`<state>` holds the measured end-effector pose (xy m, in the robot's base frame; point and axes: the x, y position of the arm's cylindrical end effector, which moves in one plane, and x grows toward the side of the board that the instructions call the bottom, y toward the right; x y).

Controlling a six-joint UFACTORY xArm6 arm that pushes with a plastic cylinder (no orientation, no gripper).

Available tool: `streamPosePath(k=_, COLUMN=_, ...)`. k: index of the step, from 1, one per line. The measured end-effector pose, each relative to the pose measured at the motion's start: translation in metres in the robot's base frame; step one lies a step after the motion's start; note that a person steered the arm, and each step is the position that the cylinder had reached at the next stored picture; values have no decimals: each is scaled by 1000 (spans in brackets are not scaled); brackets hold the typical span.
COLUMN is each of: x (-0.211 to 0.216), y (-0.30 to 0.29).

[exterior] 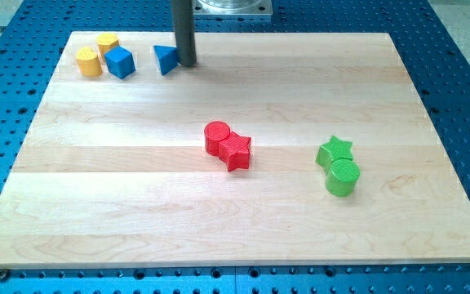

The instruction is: Push the red blocks into the blue cube

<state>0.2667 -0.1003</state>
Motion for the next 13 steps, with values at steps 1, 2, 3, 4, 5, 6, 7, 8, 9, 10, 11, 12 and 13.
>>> streamPosePath(k=1, x=10, y=-58)
streamPosePath(k=2, x=30, y=-56)
streamPosePath(k=3, x=76, y=-2)
streamPosePath(k=4, x=85, y=110)
streamPosePath(k=5, x=157, y=189)
streamPosePath(k=6, x=245, y=208)
streamPosePath(k=7, x=245, y=162)
streamPosePath(k=8, x=240, y=124)
streamPosePath(k=9, x=209, y=107)
streamPosePath(k=10, x=176, y=71)
streamPosePath(k=11, x=179, y=19)
streamPosePath(k=12, x=159, y=-24)
streamPosePath(k=13, x=158, y=-41)
